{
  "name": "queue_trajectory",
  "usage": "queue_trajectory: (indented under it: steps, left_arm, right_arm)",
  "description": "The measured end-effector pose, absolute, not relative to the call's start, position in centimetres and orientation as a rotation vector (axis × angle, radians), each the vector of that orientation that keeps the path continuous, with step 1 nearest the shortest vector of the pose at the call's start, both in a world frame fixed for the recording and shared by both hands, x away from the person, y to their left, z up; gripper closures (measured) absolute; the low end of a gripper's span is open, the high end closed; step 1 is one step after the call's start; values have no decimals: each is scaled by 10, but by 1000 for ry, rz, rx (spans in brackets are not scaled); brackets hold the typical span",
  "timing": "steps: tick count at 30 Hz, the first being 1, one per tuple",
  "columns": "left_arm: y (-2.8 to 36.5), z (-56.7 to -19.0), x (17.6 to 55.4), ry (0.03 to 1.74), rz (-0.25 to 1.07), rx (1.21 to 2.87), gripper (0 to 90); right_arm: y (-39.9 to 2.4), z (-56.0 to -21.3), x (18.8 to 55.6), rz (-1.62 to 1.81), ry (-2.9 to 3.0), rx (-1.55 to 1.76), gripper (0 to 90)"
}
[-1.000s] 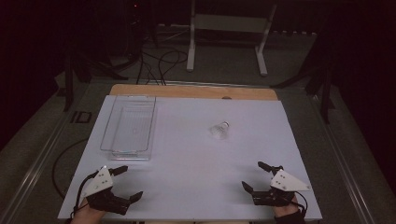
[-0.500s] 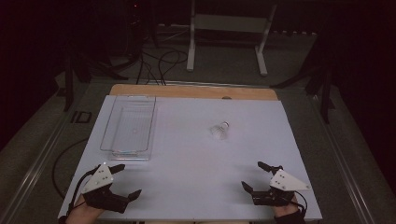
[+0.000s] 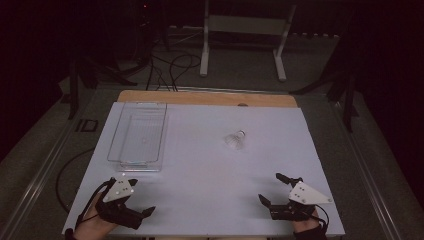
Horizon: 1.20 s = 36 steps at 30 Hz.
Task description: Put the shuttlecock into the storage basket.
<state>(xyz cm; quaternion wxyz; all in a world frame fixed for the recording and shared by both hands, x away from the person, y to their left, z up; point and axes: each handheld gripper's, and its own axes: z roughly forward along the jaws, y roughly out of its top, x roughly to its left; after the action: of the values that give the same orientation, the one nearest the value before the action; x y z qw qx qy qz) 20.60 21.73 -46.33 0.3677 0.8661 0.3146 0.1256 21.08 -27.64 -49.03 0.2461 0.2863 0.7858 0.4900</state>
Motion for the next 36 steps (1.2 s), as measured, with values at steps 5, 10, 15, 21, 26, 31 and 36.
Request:
queue_trajectory:
  steps: [5,10,15,21,26,31,36]
  left_arm:
    - [213,-462,208,803,287,2264,2]
    - [208,-459,209,795,284,2304,2]
    - [204,-460,211,812,259,2364,2]
    - [200,-459,214,807,227,2382,2]
    - [190,-457,217,785,195,2432,2]
    - [183,-456,219,773,185,2455,2]
    - [173,-453,221,745,190,2481,2]
  right_arm:
    - [-277,-489,210,1343,2136,778,118]
    - [-277,-489,210,1342,2136,780,118]
    - [-276,-489,210,1336,2142,778,118]
    - [-276,-490,210,1332,2144,781,118]
    - [-276,-489,210,1333,2143,783,118]
    - [-275,-489,209,1335,2141,785,118]
    - [-275,-490,209,1331,2144,788,118]
